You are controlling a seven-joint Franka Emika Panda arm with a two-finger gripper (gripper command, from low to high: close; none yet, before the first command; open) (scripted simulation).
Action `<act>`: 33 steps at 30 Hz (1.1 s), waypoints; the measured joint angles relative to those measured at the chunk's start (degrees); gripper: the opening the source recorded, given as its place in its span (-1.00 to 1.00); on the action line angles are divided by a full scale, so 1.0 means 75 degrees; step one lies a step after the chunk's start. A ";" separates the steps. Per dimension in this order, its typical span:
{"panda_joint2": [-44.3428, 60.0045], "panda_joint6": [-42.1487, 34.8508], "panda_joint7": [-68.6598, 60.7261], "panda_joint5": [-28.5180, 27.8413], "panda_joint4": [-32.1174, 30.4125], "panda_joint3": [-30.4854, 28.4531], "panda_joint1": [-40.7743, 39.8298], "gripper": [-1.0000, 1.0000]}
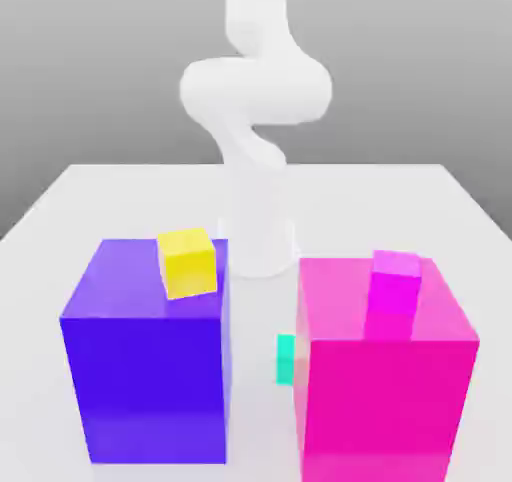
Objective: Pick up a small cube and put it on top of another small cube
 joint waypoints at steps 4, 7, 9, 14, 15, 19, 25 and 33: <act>0.0715 0.0590 0.1386 -0.0084 -0.0683 0.0093 -0.0944 0.00; 0.1234 0.1008 0.2387 -0.0142 -0.1174 0.0127 -0.1620 0.00; 0.1579 0.1289 0.3052 -0.0179 -0.1501 0.0138 -0.2067 0.00; 0.2442 0.1990 0.4704 -0.0264 -0.2319 0.0106 -0.3155 0.00; 0.2613 0.2131 0.5027 -0.0272 -0.2483 0.0099 -0.3375 0.00; 0.3299 0.2691 0.6339 -0.0334 -0.3137 -0.0022 -0.4177 0.00; 0.4315 0.3535 0.8217 -0.0313 -0.4121 -0.0304 -0.5274 0.00; 0.6015 0.4945 0.9265 -0.0055 -0.4526 -0.0541 -0.5801 0.00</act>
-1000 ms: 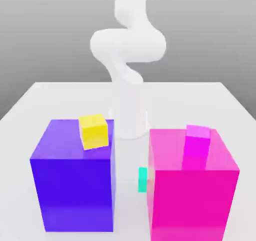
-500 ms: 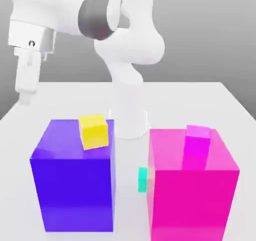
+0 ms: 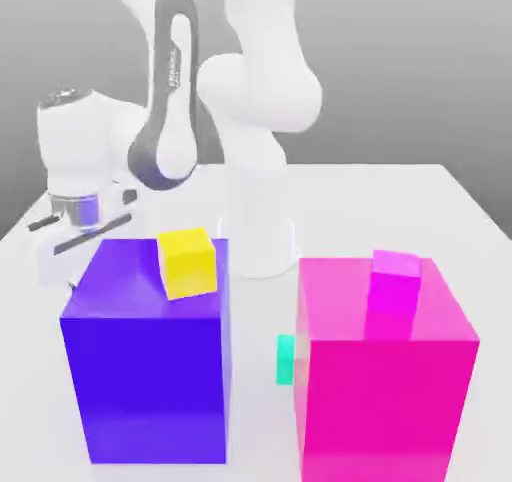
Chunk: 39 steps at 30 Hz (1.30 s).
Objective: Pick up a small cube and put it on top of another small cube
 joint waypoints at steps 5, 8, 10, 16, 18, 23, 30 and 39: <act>0.1237 0.1042 -0.0115 0.0130 0.0178 0.0395 -0.0375 -1.00; 0.1237 0.1053 -0.0113 0.0128 0.0178 0.0396 -0.0375 -1.00; 0.1237 0.1066 -0.0109 0.0124 0.0178 0.0396 -0.0376 -1.00; 0.0427 0.0373 0.0033 -0.0035 0.0065 0.0261 -0.0270 -1.00; -0.0074 -0.0048 0.0047 -0.0063 -0.0018 0.0251 -0.0274 -1.00; -0.0830 -0.1063 -0.0615 0.0428 0.0136 0.0270 -0.0043 -1.00; 0.0070 -0.2453 -0.2860 0.1459 0.1903 0.0566 0.0494 -1.00; 0.1355 -0.4137 -0.4854 0.1416 0.4238 0.1143 0.0641 -1.00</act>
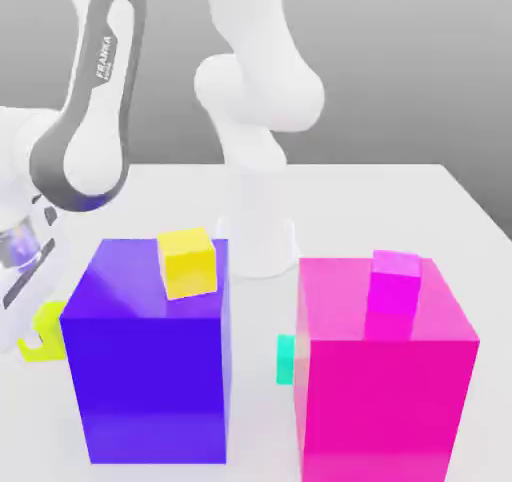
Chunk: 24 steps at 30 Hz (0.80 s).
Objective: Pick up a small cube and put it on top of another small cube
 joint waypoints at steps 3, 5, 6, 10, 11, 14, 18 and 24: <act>0.0407 -0.0532 -0.0558 -0.0174 0.0772 0.0193 0.0101 -1.00; 0.0668 -0.0885 -0.0912 -0.0314 0.1287 0.0318 0.0191 -1.00; 0.0797 -0.1055 -0.1088 -0.0396 0.1542 0.0391 0.0230 -1.00; 0.1122 -0.1909 -0.1433 -0.0525 0.2587 0.0832 0.0614 -1.00; 0.1178 -0.2145 -0.1470 -0.0526 0.2852 0.0963 0.0749 -1.00; 0.0977 -0.2641 -0.1010 -0.0199 0.3168 0.1285 0.1162 -1.00; 0.0475 -0.3144 -0.0046 0.0298 0.3281 0.1677 0.1617 -1.00; -0.0411 -0.3889 0.1554 0.0889 0.3403 0.2252 0.2252 -1.00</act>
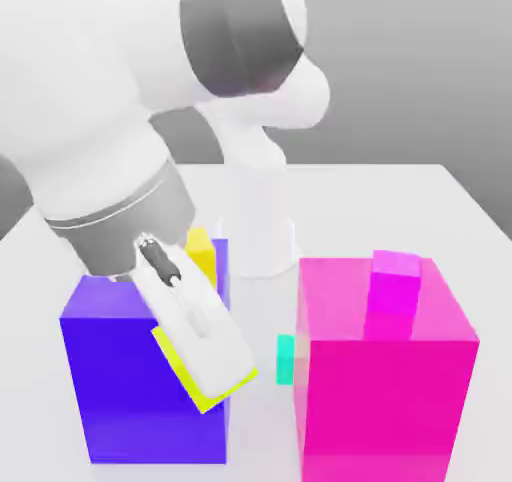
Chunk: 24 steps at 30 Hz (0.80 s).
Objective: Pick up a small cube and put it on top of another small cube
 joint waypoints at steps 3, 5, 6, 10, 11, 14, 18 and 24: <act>-0.0483 -0.0375 0.0842 0.0231 0.0060 0.0265 0.0438 -1.00; -0.0814 -0.0620 0.1414 0.0363 0.0097 0.0362 0.0785 -1.00; -0.0979 -0.0746 0.1709 0.0420 0.0118 0.0418 0.0930 -1.00; -0.1654 -0.0970 0.2927 0.0522 -0.0054 0.0524 0.1417 -1.00; -0.1827 -0.0917 0.3245 0.0503 -0.0199 0.0515 0.1369 -1.00; -0.2335 -0.0696 0.4230 0.0397 -0.0681 0.0618 0.1328 -1.00; -0.2968 -0.0349 0.5624 0.0146 -0.1353 0.0861 0.1252 -1.00; -0.3780 0.0212 0.7883 -0.0433 -0.2373 0.1412 0.1030 -1.00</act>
